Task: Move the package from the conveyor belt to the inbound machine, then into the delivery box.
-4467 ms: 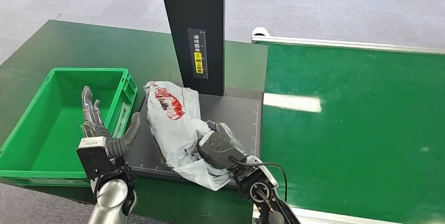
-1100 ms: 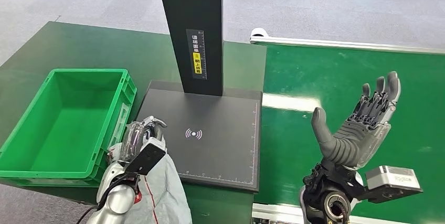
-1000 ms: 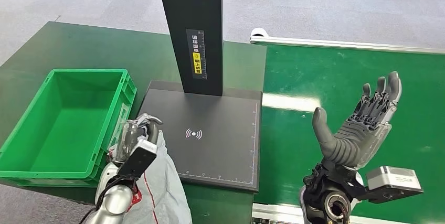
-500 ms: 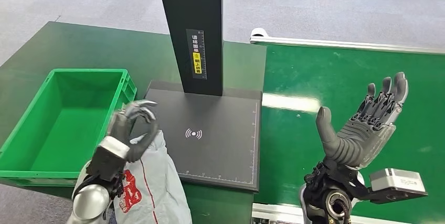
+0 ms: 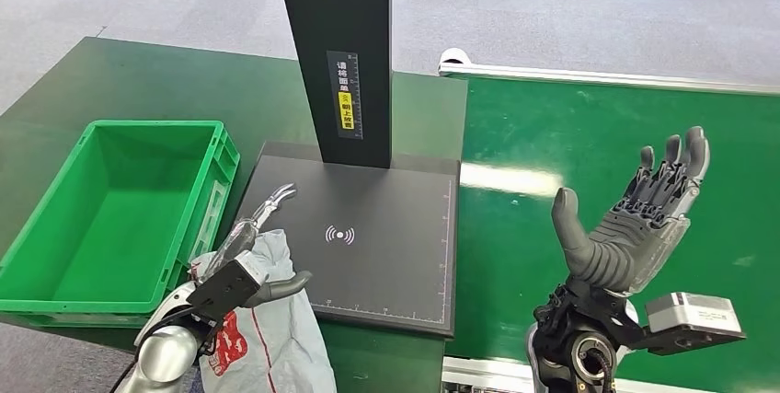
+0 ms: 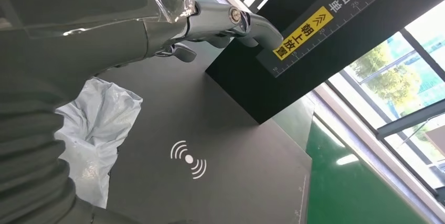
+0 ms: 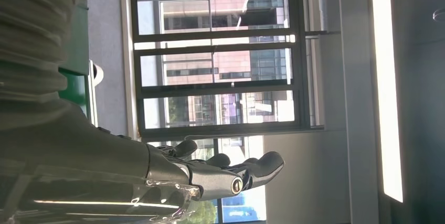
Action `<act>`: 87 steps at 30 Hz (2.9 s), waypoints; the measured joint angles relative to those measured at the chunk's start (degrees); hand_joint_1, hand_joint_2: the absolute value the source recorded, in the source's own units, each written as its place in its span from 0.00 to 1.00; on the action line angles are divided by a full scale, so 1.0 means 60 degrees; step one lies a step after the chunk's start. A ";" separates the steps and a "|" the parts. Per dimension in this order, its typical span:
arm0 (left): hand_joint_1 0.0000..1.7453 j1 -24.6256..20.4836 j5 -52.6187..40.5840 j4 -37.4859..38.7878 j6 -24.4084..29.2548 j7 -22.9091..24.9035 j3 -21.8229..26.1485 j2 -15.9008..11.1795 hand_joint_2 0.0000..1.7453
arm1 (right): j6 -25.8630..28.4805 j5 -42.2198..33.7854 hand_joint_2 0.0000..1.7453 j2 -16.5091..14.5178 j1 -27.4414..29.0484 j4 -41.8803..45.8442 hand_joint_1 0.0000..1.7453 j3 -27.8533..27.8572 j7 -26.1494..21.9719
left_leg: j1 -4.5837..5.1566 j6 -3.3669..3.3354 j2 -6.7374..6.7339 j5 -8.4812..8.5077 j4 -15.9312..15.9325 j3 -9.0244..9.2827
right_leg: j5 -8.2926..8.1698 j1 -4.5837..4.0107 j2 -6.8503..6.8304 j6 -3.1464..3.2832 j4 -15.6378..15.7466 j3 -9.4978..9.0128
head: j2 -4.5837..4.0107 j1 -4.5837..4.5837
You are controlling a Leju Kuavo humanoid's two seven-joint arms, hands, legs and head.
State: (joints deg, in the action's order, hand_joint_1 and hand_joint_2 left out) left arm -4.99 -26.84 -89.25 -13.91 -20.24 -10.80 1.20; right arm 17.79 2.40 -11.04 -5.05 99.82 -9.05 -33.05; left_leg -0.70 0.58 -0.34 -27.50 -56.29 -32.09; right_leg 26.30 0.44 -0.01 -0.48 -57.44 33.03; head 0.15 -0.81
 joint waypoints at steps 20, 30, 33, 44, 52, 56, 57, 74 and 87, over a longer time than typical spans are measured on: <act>0.00 -0.1173 -0.1675 0.3390 -0.1374 0.0084 -0.0962 -0.0668 1.00 | 0.0066 -0.0028 1.00 0.0049 -0.0065 -0.0074 0.00 0.0036 0.0301 | 0.0001 -0.0001 0.0011 0.0002 0.0000 0.0019 | 0.0000 0.0002 -0.0006 0.0000 0.0000 -0.0023 | -0.0001 -0.0001; 0.00 -0.1641 -0.1721 0.4045 -0.1377 0.0080 -0.1281 -0.0751 1.00 | 0.0085 -0.0055 1.00 0.0112 -0.0065 -0.0088 0.00 0.0044 0.0306 | 0.0001 -0.0002 0.0016 0.0003 0.0002 0.0085 | 0.0003 0.0002 -0.0025 0.0002 0.0001 -0.0097 | -0.0002 0.0000; 0.00 -0.1732 -0.1780 0.4181 -0.1381 0.0080 -0.1359 -0.0772 1.00 | 0.0202 -0.0111 1.00 0.0131 -0.0066 -0.0103 0.00 0.0044 0.0305 | 0.0001 -0.0002 0.0022 0.0003 0.0002 0.0099 | 0.0003 0.0002 -0.0031 0.0002 0.0001 -0.0113 | -0.0002 -0.0001; 1.00 -0.2634 -0.2138 0.5499 -0.1108 -0.0029 -0.2069 -0.0798 1.00 | 0.0558 -0.0339 1.00 0.0184 -0.0190 -0.0300 0.00 0.0034 0.0262 | 0.0003 0.0001 0.0109 -0.0003 0.0007 0.0169 | 0.0035 0.0006 -0.0102 -0.0003 0.0005 -0.0226 | 0.0000 0.0000; 1.00 -0.2685 -0.2013 0.5709 -0.0827 0.0023 -0.2047 -0.0761 1.00 | 0.0557 -0.0485 1.00 0.0210 -0.0391 -0.0491 0.00 -0.0045 0.0262 | 0.0002 0.0004 0.0109 -0.0036 0.0013 0.0276 | 0.0070 0.0006 -0.0103 0.0003 0.0005 -0.0334 | -0.0002 0.0000; 1.00 -0.2688 -0.2000 0.5686 -0.0829 0.0033 -0.2015 -0.0761 1.00 | 0.0611 -0.0530 1.00 0.0223 -0.0448 -0.0527 0.00 -0.0079 0.0261 | 0.0002 0.0005 0.0110 -0.0057 0.0012 0.0311 | 0.0102 0.0006 -0.0106 0.0003 0.0005 -0.0367 | -0.0002 0.0000; 1.00 -0.2688 -0.2000 0.5675 -0.0832 0.0033 -0.2015 -0.0761 1.00 | 0.0634 -0.0540 1.00 0.0226 -0.0468 -0.0527 0.00 -0.0093 0.0260 | 0.0002 0.0006 0.0111 -0.0059 0.0012 0.0308 | 0.0106 0.0006 -0.0108 0.0003 0.0005 -0.0365 | -0.0002 0.0000; 1.00 -0.2683 -0.1922 0.5678 -0.0820 -0.0129 -0.1967 -0.0737 1.00 | 0.0736 -0.0587 1.00 0.0244 -0.0505 -0.0538 0.00 -0.0135 0.0251 | 0.0002 0.0003 0.0110 -0.0088 0.0012 0.0322 | 0.0128 0.0006 -0.0109 0.0002 0.0004 -0.0372 | -0.0003 0.0000; 1.00 -0.2022 -0.0932 0.4892 -0.0287 -0.0792 -0.1549 -0.0630 1.00 | 0.0740 -0.0584 1.00 0.0262 -0.0404 -0.0538 0.00 -0.0126 0.0119 | 0.0001 0.0006 0.0085 -0.0094 0.0008 0.0292 | 0.0127 0.0005 -0.0088 0.0003 0.0001 -0.0311 | -0.0001 0.0000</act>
State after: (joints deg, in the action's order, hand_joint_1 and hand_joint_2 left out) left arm -17.12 -32.44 -59.90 -15.63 -24.99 -20.09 -2.58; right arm 22.23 -1.10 -9.46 -7.48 96.59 -9.80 -32.33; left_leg -0.69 0.62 0.17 -28.06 -56.25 -30.34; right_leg 27.07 0.47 -0.54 -0.46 -57.43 31.17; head 0.15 -0.81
